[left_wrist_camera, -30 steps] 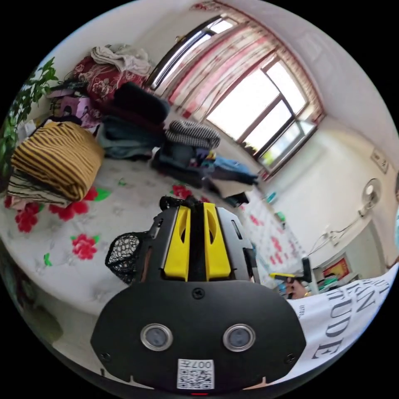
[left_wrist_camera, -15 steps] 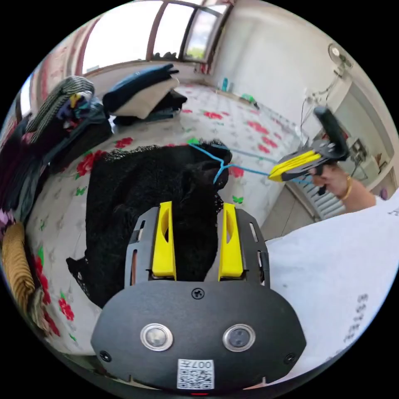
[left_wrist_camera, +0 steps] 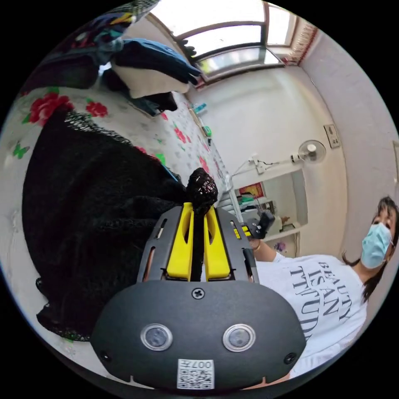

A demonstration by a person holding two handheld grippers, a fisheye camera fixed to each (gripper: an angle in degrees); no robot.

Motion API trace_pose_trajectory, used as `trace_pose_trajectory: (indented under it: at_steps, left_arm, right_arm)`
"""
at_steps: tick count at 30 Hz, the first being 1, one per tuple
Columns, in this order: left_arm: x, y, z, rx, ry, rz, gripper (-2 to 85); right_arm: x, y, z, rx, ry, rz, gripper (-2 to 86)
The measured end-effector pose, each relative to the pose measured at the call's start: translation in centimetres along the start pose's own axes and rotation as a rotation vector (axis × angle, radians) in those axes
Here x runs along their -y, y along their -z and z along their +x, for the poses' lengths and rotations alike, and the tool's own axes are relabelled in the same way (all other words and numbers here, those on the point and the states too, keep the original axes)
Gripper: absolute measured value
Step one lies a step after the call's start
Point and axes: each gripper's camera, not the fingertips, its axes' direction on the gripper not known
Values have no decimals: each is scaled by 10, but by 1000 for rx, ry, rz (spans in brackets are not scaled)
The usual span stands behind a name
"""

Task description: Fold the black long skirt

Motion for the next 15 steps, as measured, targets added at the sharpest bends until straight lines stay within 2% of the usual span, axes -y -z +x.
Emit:
trace_pose_trajectory:
  at_steps: [1,4,7,10,12,15]
  left_arm:
    - [0,12,-18,42,66,36,30]
    - [-6,21,-59,-24,230,124,29]
    - [5,6,-74,-39,247,96,31]
    - [34,-33,-63,-132,117,-109,36]
    - [43,-26,-57,16,94,-80,37]
    - [45,6,-73,39,178,64,36]
  right_arm:
    - [-5,10,4,63,-9,73,-2]
    - [-12,32,23,180,-69,239,-2]
    - [11,14,16,136,26,134,-2]
    - [43,-16,0,169,145,53,-2]
    - [57,-25,-13,138,200,36,-2]
    - [61,-18,-17,146,191,118,-2]
